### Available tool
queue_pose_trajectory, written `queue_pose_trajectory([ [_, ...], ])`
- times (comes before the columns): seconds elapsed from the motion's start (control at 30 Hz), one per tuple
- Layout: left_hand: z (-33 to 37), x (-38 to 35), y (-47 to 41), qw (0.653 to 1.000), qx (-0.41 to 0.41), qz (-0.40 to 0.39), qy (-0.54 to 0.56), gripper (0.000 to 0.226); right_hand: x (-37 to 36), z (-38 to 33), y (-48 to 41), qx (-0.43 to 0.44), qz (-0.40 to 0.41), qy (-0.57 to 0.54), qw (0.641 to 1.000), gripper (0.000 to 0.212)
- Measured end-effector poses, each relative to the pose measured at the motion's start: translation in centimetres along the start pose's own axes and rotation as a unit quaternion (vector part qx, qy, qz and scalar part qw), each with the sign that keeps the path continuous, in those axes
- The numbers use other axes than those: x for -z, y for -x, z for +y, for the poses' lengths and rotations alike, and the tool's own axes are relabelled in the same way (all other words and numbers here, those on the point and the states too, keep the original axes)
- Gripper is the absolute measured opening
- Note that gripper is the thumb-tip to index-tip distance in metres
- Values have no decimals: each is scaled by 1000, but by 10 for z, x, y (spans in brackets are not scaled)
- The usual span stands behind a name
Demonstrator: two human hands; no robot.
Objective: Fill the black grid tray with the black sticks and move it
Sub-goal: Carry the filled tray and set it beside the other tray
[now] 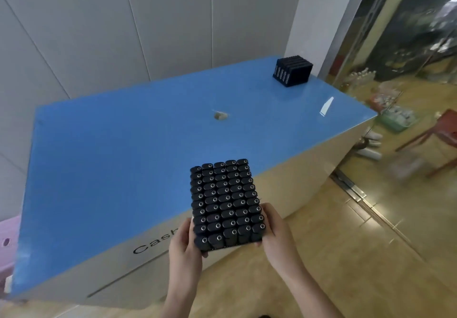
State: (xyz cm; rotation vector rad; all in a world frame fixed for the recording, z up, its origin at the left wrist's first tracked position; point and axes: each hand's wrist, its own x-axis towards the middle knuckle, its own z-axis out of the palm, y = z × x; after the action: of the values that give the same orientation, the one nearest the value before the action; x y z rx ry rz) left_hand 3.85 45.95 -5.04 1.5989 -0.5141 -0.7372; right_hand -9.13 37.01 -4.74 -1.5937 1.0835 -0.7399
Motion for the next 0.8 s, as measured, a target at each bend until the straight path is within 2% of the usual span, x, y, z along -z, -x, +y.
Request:
queue_pose_trajectory([
  [0.33, 18, -160, -21, 998, -14, -54, -41, 25, 140, 30, -54, -34, 64, -2, 997, 26],
  [0.63, 38, -268, -94, 990, -42, -111, -71, 24, 213, 47, -142, -49, 124, -10, 991, 29],
  [0.8, 63, -323, -149, 989, -68, -116, -62, 37, 248, 48, -211, -50, 141, -3, 989, 28],
])
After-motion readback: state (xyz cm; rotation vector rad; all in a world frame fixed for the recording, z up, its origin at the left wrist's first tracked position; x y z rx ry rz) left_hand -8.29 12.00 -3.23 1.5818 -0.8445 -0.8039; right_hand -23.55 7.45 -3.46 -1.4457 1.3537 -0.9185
